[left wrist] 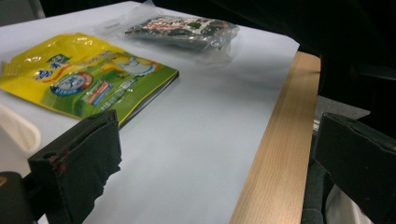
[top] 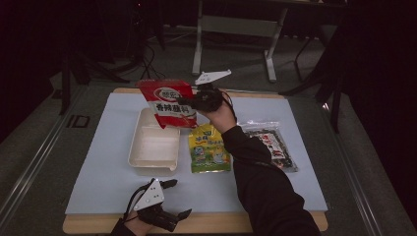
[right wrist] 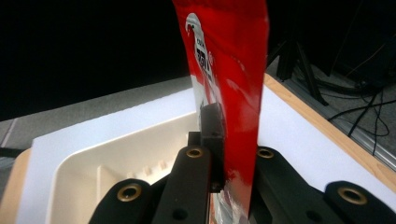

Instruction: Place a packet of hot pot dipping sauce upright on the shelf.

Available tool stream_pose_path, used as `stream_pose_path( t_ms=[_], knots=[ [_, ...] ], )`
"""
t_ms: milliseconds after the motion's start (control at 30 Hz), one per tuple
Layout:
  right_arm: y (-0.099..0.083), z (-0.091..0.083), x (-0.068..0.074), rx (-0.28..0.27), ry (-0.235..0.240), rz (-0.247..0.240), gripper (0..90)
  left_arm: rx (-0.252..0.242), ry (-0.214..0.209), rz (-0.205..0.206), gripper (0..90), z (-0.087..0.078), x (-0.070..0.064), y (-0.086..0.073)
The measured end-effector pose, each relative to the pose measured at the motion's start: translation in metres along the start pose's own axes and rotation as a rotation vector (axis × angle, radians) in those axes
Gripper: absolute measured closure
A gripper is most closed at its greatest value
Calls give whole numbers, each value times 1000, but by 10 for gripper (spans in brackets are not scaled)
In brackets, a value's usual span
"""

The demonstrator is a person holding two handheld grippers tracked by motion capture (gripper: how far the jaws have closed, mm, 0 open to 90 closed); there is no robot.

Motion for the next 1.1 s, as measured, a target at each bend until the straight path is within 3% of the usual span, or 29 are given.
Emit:
stream_pose_path(
  t_ms=[433, 733, 1100],
  knots=[
    [1, 51, -15, -19, -21, 34, 900, -4, 14, -15, 20, -7, 1, -4],
    [-9, 79, -14, -4, -4, 55, 900, -6, 16, -16, 20, -10, 1, -5],
    [-26, 91, -12, -9, -2, 121, 900, 4, 12, -18, 20, -9, 1, -6]
  ],
)
Point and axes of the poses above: each handheld gripper's, and its own axes: z roughly forward along the jaws, y roughly out of its top, x roughly to its left, the point moved 7 cm from there along z, roughly forward along the jaws, and after that the axes turned 15 degrees about -z, right-handed, at the moved point
